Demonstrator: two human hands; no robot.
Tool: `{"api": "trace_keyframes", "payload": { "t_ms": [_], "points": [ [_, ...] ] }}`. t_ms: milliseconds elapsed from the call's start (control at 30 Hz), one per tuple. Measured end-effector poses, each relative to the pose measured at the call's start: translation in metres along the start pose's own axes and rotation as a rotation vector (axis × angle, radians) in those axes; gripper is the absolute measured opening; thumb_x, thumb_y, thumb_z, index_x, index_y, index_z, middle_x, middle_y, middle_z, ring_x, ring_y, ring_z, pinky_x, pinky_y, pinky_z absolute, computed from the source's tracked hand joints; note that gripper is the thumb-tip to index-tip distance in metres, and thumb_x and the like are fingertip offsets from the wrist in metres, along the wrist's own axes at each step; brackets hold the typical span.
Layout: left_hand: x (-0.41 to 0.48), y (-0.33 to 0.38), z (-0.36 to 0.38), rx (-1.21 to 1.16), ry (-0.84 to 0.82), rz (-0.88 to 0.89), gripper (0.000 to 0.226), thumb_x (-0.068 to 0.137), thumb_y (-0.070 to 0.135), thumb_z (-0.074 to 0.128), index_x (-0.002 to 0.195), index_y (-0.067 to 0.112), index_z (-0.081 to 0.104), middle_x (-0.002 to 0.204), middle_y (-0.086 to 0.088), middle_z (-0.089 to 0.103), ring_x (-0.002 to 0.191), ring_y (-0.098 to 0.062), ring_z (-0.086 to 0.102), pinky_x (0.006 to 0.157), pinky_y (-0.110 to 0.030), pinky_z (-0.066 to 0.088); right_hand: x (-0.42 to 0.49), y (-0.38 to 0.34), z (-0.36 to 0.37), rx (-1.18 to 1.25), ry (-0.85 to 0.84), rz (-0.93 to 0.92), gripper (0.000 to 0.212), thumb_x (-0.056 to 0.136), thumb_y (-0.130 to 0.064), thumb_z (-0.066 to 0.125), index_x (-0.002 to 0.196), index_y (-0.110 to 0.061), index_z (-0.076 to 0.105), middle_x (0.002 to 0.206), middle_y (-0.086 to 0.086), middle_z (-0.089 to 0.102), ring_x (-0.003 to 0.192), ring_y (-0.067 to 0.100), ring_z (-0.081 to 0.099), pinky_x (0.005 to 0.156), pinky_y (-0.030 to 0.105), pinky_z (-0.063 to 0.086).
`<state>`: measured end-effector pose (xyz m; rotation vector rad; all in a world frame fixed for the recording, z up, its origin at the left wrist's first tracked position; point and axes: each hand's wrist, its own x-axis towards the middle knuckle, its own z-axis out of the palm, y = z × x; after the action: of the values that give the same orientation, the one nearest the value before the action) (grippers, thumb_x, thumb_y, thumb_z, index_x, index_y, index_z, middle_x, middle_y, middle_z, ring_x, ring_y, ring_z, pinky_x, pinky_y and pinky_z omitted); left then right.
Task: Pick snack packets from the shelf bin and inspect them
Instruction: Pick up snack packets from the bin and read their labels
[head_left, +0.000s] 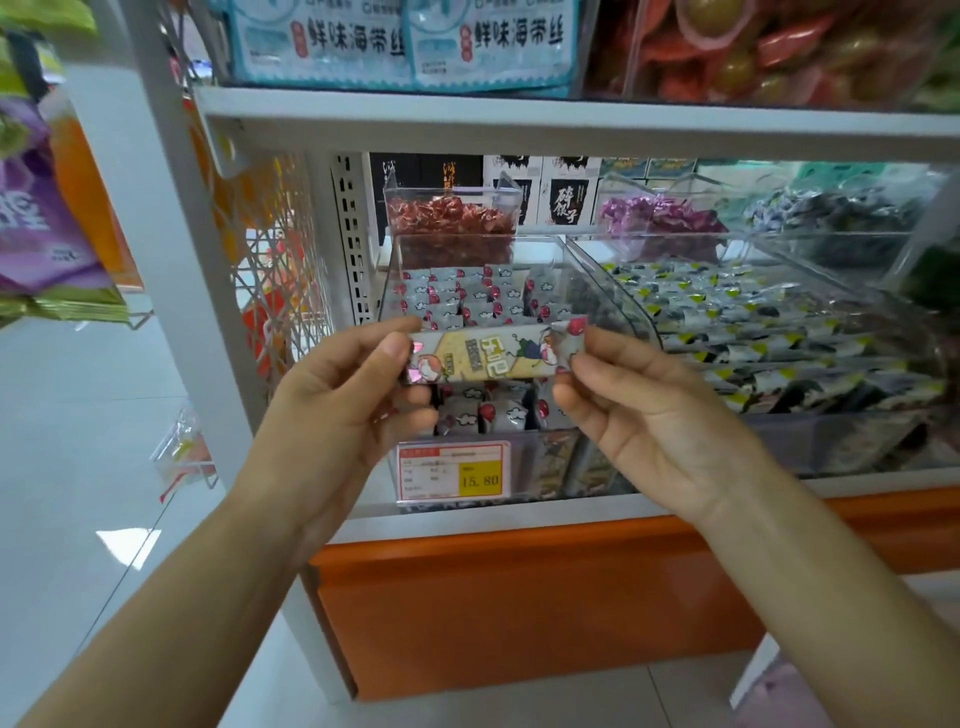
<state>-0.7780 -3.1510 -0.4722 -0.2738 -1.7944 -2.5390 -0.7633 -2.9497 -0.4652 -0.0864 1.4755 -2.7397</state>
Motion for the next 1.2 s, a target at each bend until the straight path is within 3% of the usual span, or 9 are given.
{"api": "trace_keyframes", "payload": {
  "t_ms": [133,267,400,633,767,900,1000,1100,1200],
  "points": [
    [0.000,0.000,0.000,-0.125,0.012,-0.030,0.021,0.078,0.021,0.056,0.093,0.015,0.070,0.070,-0.002,0.061,0.054,-0.004,0.058,0.053,-0.014,0.051,0.001,0.002,0.001,0.009,0.013,0.016,0.025,0.064,0.004,0.060,0.086,-0.003,0.069,0.069,0.007,0.070,0.060,0.014,0.068,0.051,0.019,0.053],
    [-0.002,-0.001,0.003,0.004,0.051,0.052,0.016,0.091,0.011,0.049,0.090,0.008,0.064,0.061,0.003,0.064,0.053,-0.006,0.058,0.052,-0.013,0.051,0.002,0.004,0.000,0.010,0.051,-0.016,0.024,0.064,0.002,0.061,0.085,-0.005,0.067,0.067,0.007,0.069,0.058,0.013,0.067,0.050,0.019,0.053],
    [-0.005,-0.001,0.006,0.082,0.070,0.134,0.017,0.089,0.001,0.051,0.094,0.009,0.065,0.066,0.002,0.064,0.055,-0.010,0.063,0.056,-0.015,0.053,0.004,0.003,-0.002,0.097,0.100,-0.039,0.017,0.065,0.002,0.060,0.073,-0.007,0.072,0.066,0.008,0.069,0.057,0.013,0.067,0.050,0.019,0.053],
    [-0.009,0.003,0.012,0.153,-0.062,0.181,0.036,0.086,-0.011,0.049,0.111,0.012,0.061,0.089,-0.008,0.053,0.068,-0.017,0.069,0.068,-0.018,0.055,0.009,0.002,-0.009,0.114,0.184,-0.110,0.019,0.085,0.008,0.051,0.098,-0.002,0.062,0.070,0.008,0.067,0.057,0.012,0.066,0.053,0.019,0.053],
    [-0.010,0.003,0.012,0.099,-0.122,0.048,0.034,0.078,0.008,0.059,0.112,0.011,0.064,0.101,-0.021,0.061,0.076,-0.019,0.069,0.069,-0.021,0.055,0.007,0.003,-0.011,-0.102,0.172,-0.294,0.019,0.088,0.008,0.050,0.094,-0.004,0.064,0.076,0.006,0.064,0.062,0.013,0.066,0.059,0.020,0.054],
    [-0.011,0.002,0.011,0.246,-0.132,0.073,0.030,0.070,0.038,0.063,0.094,0.023,0.071,0.094,-0.008,0.070,0.079,-0.018,0.068,0.071,-0.025,0.055,0.002,0.006,-0.009,-0.373,0.100,-0.449,0.028,0.088,0.008,0.051,0.083,-0.016,0.066,0.074,-0.006,0.069,0.069,0.012,0.068,0.063,0.023,0.056],
    [-0.010,0.001,0.010,0.321,-0.112,0.123,0.039,0.071,0.037,0.063,0.106,0.020,0.065,0.096,-0.002,0.073,0.087,-0.017,0.070,0.076,-0.025,0.056,0.000,0.007,-0.007,-0.575,0.091,-0.496,0.027,0.087,0.003,0.055,0.083,-0.021,0.067,0.077,-0.005,0.070,0.071,0.012,0.068,0.057,0.024,0.056],
    [-0.009,0.001,0.008,0.361,-0.109,0.166,0.045,0.075,0.030,0.061,0.118,0.018,0.058,0.102,0.000,0.072,0.092,-0.013,0.069,0.077,-0.021,0.055,-0.001,0.009,-0.004,-0.477,0.029,-0.415,0.013,0.081,-0.016,0.058,0.089,-0.019,0.067,0.087,0.006,0.069,0.076,0.019,0.068,0.057,0.027,0.055],
    [-0.011,0.001,0.007,0.449,-0.088,0.188,0.053,0.070,0.033,0.062,0.122,0.026,0.055,0.106,0.001,0.069,0.096,-0.011,0.068,0.083,-0.027,0.055,-0.003,0.015,-0.004,-0.638,0.018,-0.430,0.025,0.084,-0.036,0.063,0.106,-0.024,0.063,0.097,-0.001,0.065,0.075,0.015,0.068,0.061,0.025,0.056]
  ]
}}
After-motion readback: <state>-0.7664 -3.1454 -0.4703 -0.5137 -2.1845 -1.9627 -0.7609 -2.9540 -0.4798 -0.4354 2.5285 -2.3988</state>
